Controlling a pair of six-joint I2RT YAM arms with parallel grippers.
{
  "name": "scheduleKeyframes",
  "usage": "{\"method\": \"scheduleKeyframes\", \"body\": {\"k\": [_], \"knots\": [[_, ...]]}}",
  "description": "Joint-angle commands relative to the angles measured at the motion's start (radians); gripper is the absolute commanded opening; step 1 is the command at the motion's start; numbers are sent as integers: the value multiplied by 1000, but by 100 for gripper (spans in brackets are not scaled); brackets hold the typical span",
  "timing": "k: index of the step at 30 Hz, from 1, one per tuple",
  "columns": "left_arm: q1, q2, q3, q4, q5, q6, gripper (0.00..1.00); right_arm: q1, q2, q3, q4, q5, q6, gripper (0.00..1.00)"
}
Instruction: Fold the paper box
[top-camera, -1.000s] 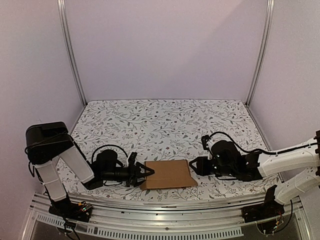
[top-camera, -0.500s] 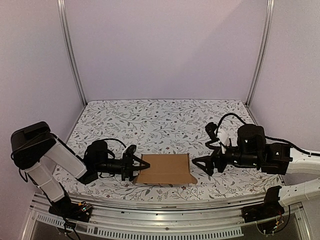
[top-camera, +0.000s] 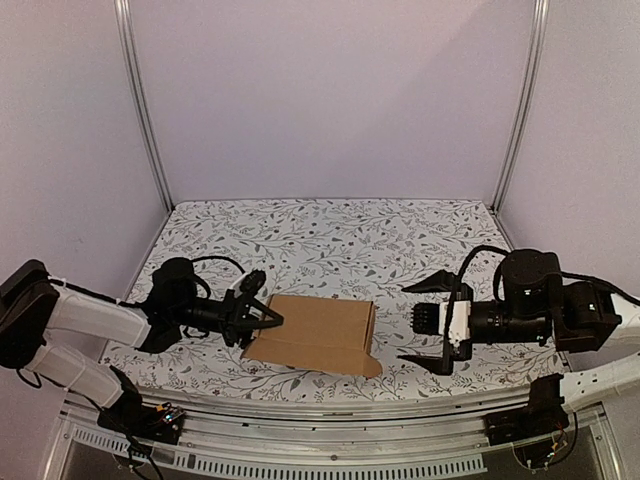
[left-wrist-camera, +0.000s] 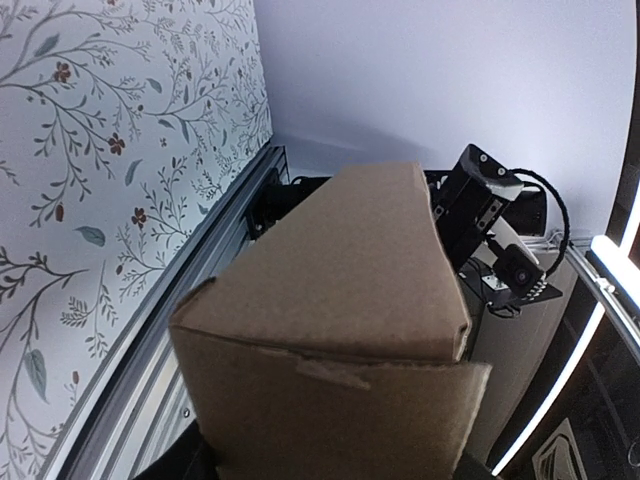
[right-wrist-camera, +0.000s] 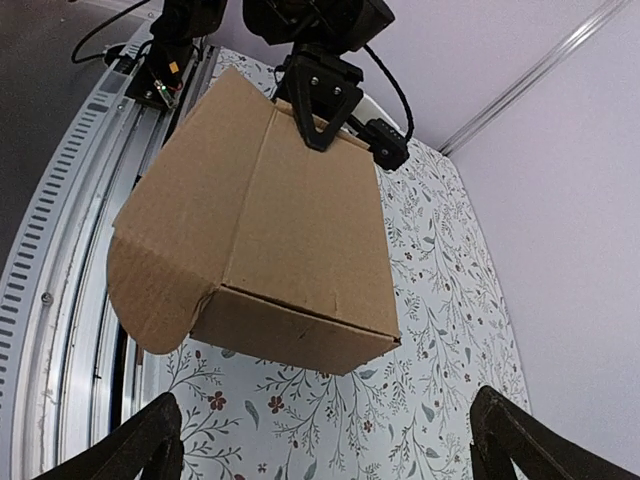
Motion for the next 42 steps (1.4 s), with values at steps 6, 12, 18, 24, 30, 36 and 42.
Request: {"method": "scheduleKeyframes", "body": {"k": [6,12,18,24,30,36,42], "knots": [[33,-53,73,-80,129,55,49,195,44,-1,84,363,-543,99],[33,-56,82,-85,142,85,47,304,137,-72,314,540,-833,99],[33,-51,76,-37,173,86,47,379,196,-119,489,604,-997,99],[33,-51,83,-34,203,98,46,404,296,-139,670,634,-1165,99],[29,-77,79,-41,205,101,46,410,343,-138,719,627,-1197,98],[22,-89,80,-68,201,119,46,419,347,-136,722,634,-1183,79],[19,-87,80,-87,196,135,46,426,337,-135,719,651,-1130,63]]}}
